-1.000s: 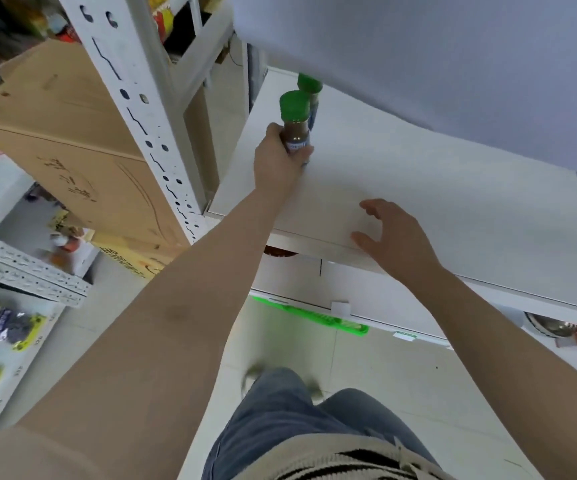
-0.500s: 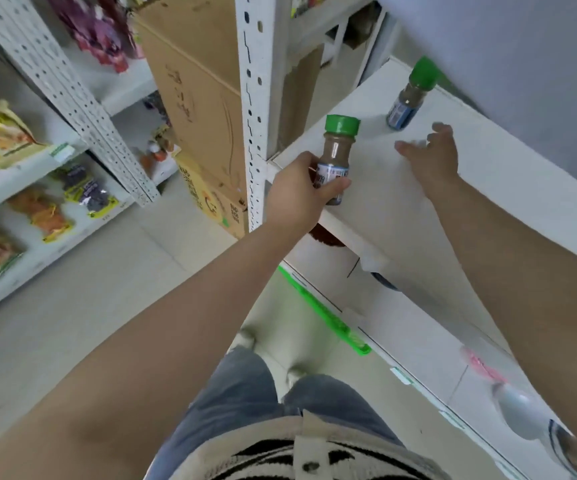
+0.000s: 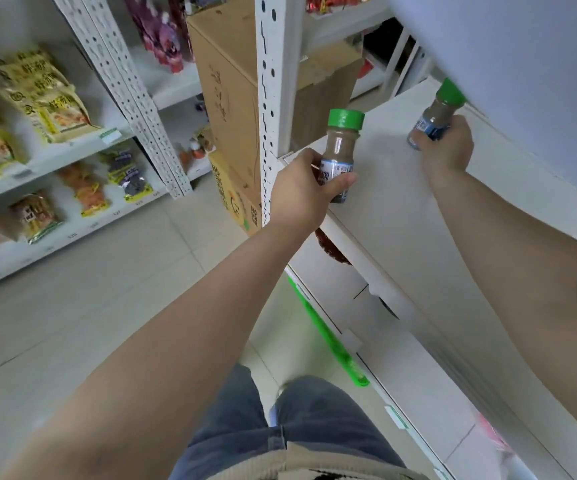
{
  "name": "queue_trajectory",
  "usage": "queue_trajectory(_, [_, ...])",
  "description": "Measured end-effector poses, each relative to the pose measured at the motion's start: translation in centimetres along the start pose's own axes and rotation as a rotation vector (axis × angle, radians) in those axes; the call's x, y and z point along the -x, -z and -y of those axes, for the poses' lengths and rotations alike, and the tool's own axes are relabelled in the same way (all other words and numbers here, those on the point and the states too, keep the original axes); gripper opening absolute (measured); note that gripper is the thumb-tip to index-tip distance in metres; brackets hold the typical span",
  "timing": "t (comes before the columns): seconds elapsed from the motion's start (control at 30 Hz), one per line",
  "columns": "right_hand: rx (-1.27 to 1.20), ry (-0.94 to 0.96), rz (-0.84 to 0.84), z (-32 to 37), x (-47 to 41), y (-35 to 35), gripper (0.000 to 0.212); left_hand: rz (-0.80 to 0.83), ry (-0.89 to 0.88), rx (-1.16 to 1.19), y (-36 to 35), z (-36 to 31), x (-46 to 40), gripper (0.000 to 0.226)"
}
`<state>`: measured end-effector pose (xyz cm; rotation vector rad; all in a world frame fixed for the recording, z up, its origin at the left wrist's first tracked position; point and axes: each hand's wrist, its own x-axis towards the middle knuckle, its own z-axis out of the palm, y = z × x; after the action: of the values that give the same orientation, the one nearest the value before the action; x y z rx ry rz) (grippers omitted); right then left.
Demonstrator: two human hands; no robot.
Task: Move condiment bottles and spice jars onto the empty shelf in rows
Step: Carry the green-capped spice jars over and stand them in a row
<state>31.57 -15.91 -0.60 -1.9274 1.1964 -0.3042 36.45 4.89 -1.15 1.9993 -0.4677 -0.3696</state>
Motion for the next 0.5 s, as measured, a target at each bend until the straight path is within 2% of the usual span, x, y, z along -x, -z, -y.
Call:
queue_trajectory(0.1, [-0.047,0.150,-0.132,-0.1,1.0,-0.4,0.048,-0.012,0.000,0.005,0.5,-0.3,0.7,0.039])
queue_trajectory(0.13, [-0.069,0.170,-0.108,-0.4,1.3,-0.7,0.049,-0.017,-0.001,0.008,0.8,-0.5,0.9,0.041])
queue_trajectory(0.23, [-0.191,0.271,0.036,-0.1,5.0,-1.0,0.036,-0.034,0.004,0.043,2.7,-0.5,1.8,0.045])
queue_trajectory(0.33, [-0.311,0.289,0.246,-0.1,9.0,-1.2,0.038,-0.077,0.026,0.025,5.4,0.6,3.3,0.044])
queue_trajectory(0.5, [-0.269,0.263,0.569,-0.2,15.4,-3.3,0.037,-0.197,0.197,0.069,10.1,4.4,6.5,0.040])
